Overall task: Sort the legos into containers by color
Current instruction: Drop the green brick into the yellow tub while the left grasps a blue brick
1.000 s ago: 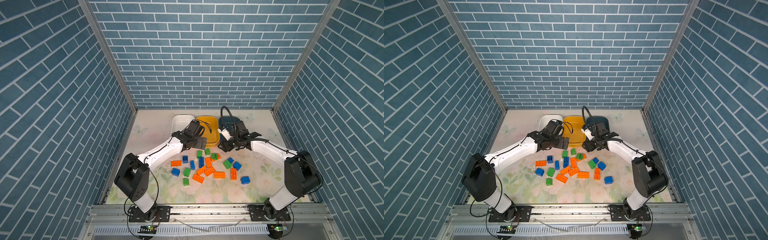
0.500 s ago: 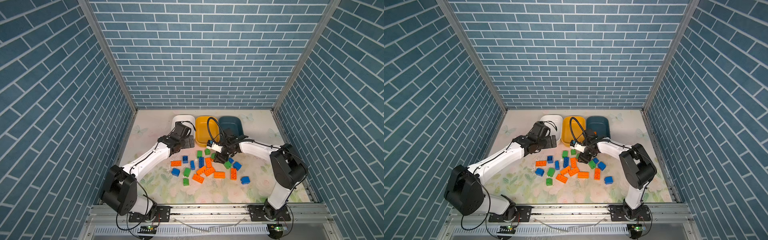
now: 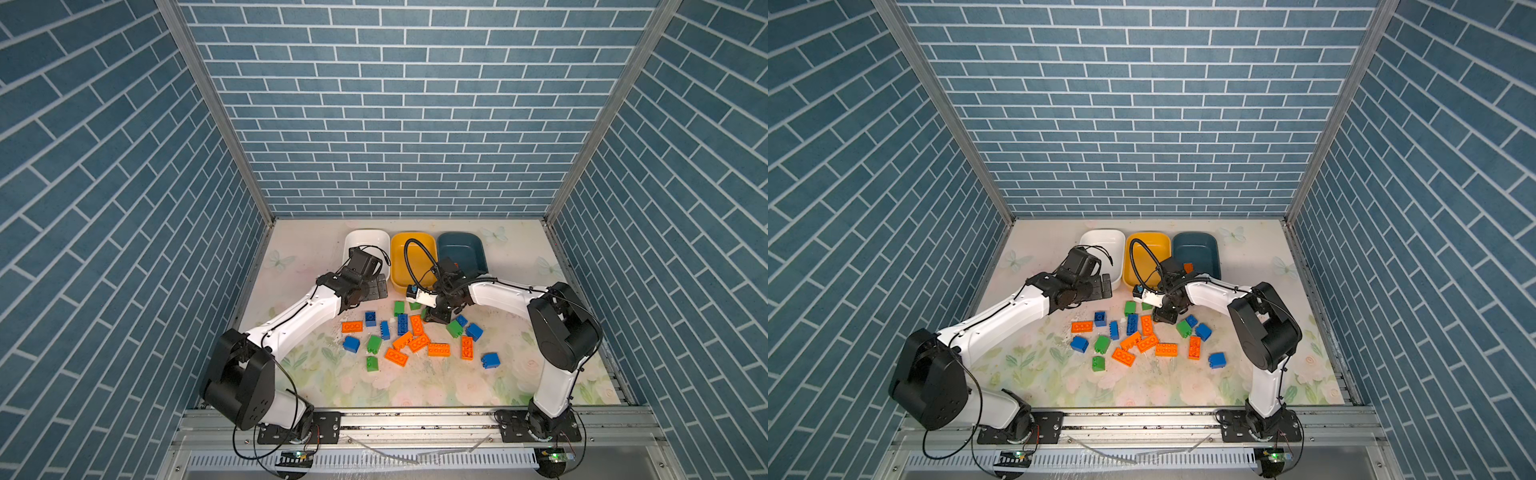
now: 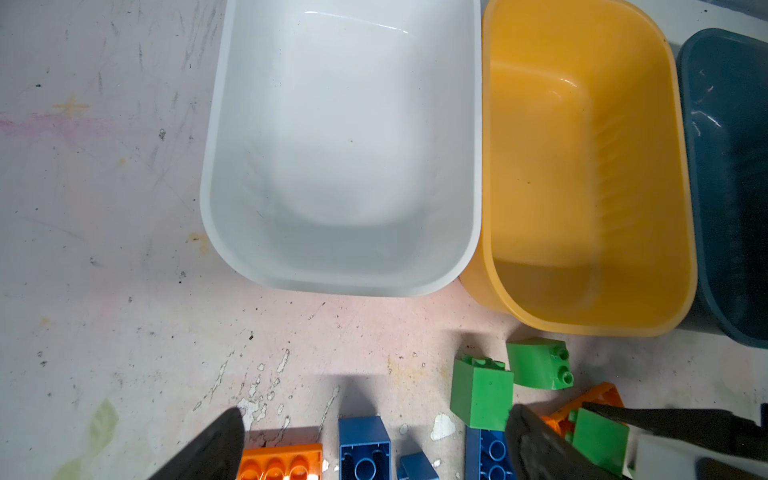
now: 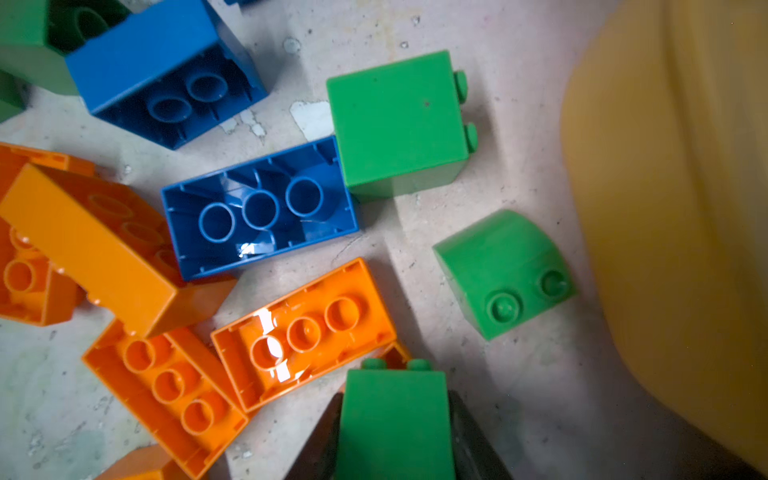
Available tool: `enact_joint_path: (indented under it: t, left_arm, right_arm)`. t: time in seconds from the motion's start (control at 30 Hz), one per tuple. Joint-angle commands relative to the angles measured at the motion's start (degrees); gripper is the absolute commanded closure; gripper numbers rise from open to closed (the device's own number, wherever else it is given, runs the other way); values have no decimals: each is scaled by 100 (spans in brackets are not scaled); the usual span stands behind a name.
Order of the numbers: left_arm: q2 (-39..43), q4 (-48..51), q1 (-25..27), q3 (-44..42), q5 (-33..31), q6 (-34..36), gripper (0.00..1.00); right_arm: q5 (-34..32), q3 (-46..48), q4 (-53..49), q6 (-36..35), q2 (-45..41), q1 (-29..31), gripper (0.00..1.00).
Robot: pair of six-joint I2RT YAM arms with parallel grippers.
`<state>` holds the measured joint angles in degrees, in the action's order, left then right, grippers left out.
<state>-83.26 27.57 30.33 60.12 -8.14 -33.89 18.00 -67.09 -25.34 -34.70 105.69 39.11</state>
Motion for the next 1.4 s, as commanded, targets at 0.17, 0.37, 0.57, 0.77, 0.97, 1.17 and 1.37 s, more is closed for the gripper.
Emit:
enact_joint_path:
  t: [0.17,0.37,0.57,0.77,0.97,1.17,1.37]
  left_arm:
    - [-108,178,-26,-103,-78,-64,1]
    - [-97,217,-26,-166,-78,-182,1]
    - [66,213,-24,-365,-52,-263,1]
    - [173,235,-65,-523,-153,-376,1]
    - [176,187,-70,-614,-66,-540,1]
    - [131,345,-71,-580,2,-487,1]
    - [-107,378,-71,-495,524,-318,1]
  right_arm:
    - [459,-258,25,-21,-594,-13,66]
    - [529,-398,1224,1053,-505,-141,67]
    - [-323,-885,1870,1799,-118,-176,68]
    - [-1251,-1727,1606,1457,641,-172,67]
    - [-2236,-2056,1888,562,1064,-143,40]
    - [-2033,-1602,2225,166,532,-66,1]
    - [-2560,-481,3200,-364,-207,189,1]
